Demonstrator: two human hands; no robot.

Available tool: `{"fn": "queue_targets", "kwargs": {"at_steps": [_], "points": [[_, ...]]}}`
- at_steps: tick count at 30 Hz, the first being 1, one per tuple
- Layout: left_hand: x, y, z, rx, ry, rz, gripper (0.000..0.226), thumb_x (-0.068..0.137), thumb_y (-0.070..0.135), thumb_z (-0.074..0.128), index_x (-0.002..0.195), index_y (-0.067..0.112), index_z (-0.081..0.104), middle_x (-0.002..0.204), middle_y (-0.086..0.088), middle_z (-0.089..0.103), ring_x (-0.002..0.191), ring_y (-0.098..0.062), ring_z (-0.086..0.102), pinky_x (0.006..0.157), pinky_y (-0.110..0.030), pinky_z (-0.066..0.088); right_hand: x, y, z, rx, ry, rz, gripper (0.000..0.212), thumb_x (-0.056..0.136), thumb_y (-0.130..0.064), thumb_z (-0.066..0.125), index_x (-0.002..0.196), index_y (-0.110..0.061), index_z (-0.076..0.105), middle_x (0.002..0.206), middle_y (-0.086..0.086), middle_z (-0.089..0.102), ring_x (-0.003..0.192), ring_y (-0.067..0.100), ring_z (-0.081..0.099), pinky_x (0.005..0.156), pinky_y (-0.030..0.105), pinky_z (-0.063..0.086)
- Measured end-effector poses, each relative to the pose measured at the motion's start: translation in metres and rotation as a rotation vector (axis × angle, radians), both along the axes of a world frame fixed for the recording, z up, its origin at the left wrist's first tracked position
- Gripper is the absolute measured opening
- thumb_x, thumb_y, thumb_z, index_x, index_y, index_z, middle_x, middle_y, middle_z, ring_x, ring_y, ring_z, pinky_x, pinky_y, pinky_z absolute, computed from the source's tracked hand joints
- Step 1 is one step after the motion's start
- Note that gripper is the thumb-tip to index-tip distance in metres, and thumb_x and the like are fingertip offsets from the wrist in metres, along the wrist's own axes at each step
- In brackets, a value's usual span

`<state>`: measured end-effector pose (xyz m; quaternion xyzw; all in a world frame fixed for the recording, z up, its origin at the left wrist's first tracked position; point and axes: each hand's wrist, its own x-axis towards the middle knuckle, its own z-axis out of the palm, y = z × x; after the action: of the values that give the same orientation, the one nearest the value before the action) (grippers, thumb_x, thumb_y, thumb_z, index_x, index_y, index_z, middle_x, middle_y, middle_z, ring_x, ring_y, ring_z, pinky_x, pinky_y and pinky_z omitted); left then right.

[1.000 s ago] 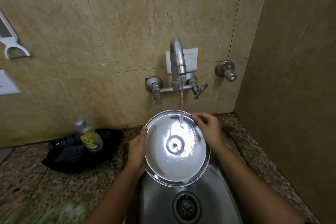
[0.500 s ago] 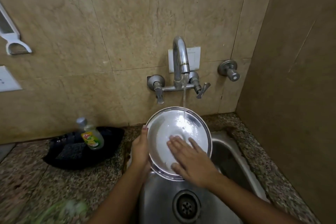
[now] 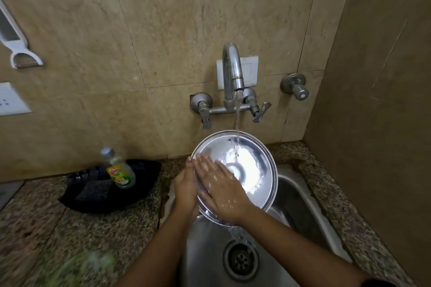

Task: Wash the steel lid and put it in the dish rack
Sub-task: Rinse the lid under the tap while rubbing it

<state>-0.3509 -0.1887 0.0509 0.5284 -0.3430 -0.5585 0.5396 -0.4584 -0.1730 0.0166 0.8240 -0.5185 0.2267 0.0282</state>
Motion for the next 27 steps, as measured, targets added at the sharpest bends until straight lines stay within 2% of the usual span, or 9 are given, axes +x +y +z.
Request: {"fn": "queue_targets", "kwargs": {"at_steps": [3, 5, 7, 11, 16, 18, 21, 23, 27], "points": [[0.006, -0.005, -0.006, -0.006, -0.019, 0.028, 0.046, 0.083, 0.056, 0.059, 0.078, 0.014, 0.076, 0.088, -0.012, 0.076, 0.090, -0.029, 0.071, 0.093, -0.049, 0.054, -0.032, 0.034, -0.032, -0.012, 0.241, 0.208, 0.071, 0.096, -0.044, 0.042, 0.152, -0.017, 0.010, 0.160, 0.000, 0.010, 0.148, 0.013, 0.005, 0.119, 0.036, 0.010], [0.009, -0.009, -0.014, 0.002, -0.044, 0.015, 0.049, 0.071, 0.065, 0.062, 0.072, 0.019, 0.078, 0.087, -0.010, 0.076, 0.090, -0.031, 0.071, 0.093, -0.053, 0.053, -0.062, 0.047, -0.045, -0.014, 0.344, 0.197, 0.075, 0.091, -0.028, 0.054, 0.152, -0.020, 0.013, 0.160, -0.002, 0.016, 0.148, 0.013, 0.009, 0.118, 0.036, 0.017], [0.009, -0.007, -0.016, 0.029, -0.067, -0.011, 0.049, 0.078, 0.060, 0.060, 0.077, 0.015, 0.077, 0.090, -0.013, 0.076, 0.092, -0.034, 0.071, 0.091, -0.053, 0.054, -0.085, 0.052, -0.047, -0.055, 0.305, 0.172, 0.068, 0.091, -0.017, 0.055, 0.150, -0.020, 0.023, 0.158, -0.003, 0.026, 0.147, 0.013, 0.017, 0.114, 0.035, 0.025], [0.004, -0.006, -0.005, 0.134, -0.066, -0.062, 0.041, 0.096, 0.039, 0.050, 0.092, 0.003, 0.070, 0.095, -0.017, 0.072, 0.083, -0.032, 0.068, 0.079, -0.037, 0.056, -0.101, 0.052, -0.035, -0.172, 0.189, 0.265, 0.040, 0.101, -0.022, 0.041, 0.141, -0.019, 0.046, 0.147, -0.004, 0.045, 0.139, 0.012, 0.037, 0.108, 0.031, 0.036], [0.012, -0.011, -0.005, 0.417, 0.095, -0.144, 0.031, 0.097, 0.022, 0.045, 0.104, -0.002, 0.063, 0.089, -0.018, 0.065, 0.077, -0.029, 0.063, 0.043, -0.029, 0.054, -0.098, 0.047, -0.004, -0.170, -0.122, 0.278, 0.035, 0.099, -0.035, 0.042, 0.111, -0.017, 0.070, 0.107, 0.000, 0.074, 0.097, 0.009, 0.066, 0.085, 0.017, 0.046], [0.016, -0.010, -0.008, 0.461, 0.097, -0.156, 0.042, 0.097, 0.036, 0.046, 0.120, 0.002, 0.057, 0.099, -0.020, 0.063, 0.084, -0.031, 0.061, 0.052, -0.039, 0.054, -0.090, 0.044, 0.009, -0.081, -0.310, 0.156, 0.036, 0.096, -0.040, 0.047, 0.103, -0.014, 0.072, 0.091, 0.005, 0.075, 0.083, 0.011, 0.066, 0.074, 0.020, 0.048], [0.015, -0.005, -0.007, 0.423, 0.031, -0.274, 0.055, 0.097, 0.053, 0.033, 0.099, 0.009, 0.067, 0.096, -0.014, 0.071, 0.081, -0.028, 0.064, 0.062, -0.037, 0.049, -0.084, 0.031, 0.025, 0.306, -0.791, -0.039, 0.021, 0.093, -0.026, 0.058, 0.090, -0.011, 0.072, 0.076, 0.008, 0.070, 0.070, 0.012, 0.064, 0.065, 0.029, 0.049], [0.014, -0.003, -0.007, 0.315, -0.090, -0.326, 0.053, 0.097, 0.050, 0.036, 0.082, 0.011, 0.069, 0.079, -0.006, 0.074, 0.075, -0.022, 0.065, 0.064, -0.032, 0.052, -0.090, 0.019, 0.026, 0.433, -1.009, -0.133, 0.021, 0.091, -0.022, 0.061, 0.080, -0.006, 0.070, 0.066, 0.006, 0.062, 0.061, 0.014, 0.058, 0.057, 0.029, 0.044], [0.016, -0.007, -0.011, 0.059, -0.241, -0.380, 0.029, 0.091, 0.037, 0.057, 0.087, 0.010, 0.067, 0.088, -0.012, 0.071, 0.079, -0.022, 0.065, 0.075, -0.035, 0.052, -0.107, 0.002, 0.022, 0.536, -1.203, -0.268, 0.027, 0.087, -0.030, 0.066, 0.077, -0.005, 0.070, 0.073, 0.013, 0.070, 0.066, 0.019, 0.061, 0.062, 0.031, 0.047]]}}
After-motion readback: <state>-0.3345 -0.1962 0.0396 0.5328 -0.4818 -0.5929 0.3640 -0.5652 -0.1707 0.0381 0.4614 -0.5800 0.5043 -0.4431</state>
